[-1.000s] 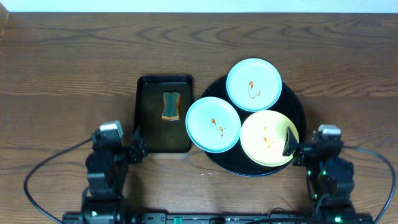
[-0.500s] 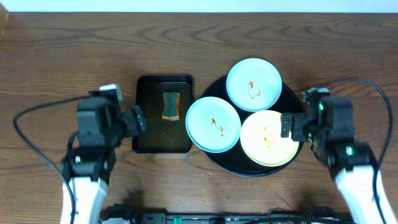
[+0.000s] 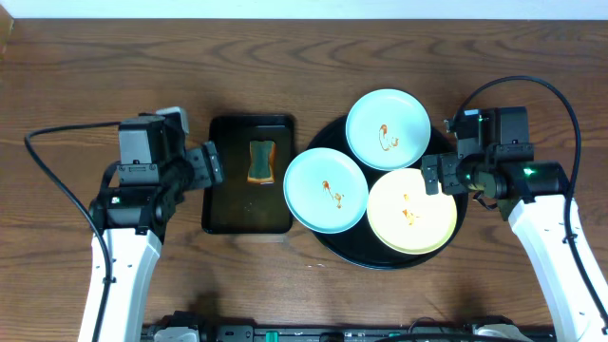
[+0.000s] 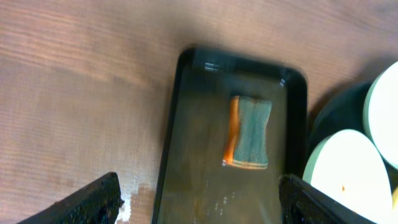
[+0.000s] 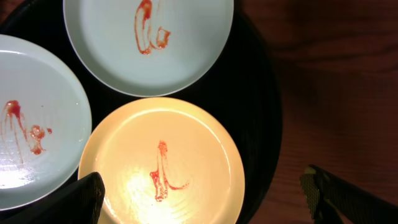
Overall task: Clean dirty plates on tray and stack at the side
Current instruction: 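Move the left gripper down over the sponge in the black tray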
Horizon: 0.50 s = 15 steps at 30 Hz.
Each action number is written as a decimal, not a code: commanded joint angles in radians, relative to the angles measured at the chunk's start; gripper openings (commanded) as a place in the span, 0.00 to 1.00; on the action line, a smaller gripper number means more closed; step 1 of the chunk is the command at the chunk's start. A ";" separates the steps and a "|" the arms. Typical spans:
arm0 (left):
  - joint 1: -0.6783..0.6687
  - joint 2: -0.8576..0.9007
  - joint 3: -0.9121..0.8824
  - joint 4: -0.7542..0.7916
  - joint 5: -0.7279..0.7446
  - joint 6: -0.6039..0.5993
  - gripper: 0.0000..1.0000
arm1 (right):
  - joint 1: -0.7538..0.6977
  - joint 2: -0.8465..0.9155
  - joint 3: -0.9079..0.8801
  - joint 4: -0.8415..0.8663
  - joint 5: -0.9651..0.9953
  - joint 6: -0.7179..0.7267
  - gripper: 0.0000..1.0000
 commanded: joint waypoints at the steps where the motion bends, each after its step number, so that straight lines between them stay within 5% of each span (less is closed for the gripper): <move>1: 0.003 0.013 0.019 0.071 0.013 -0.043 0.83 | -0.002 0.001 0.021 0.005 -0.016 -0.018 0.99; 15: -0.156 0.413 0.019 0.351 0.007 -0.051 0.80 | -0.002 0.001 0.021 0.005 -0.019 -0.015 0.99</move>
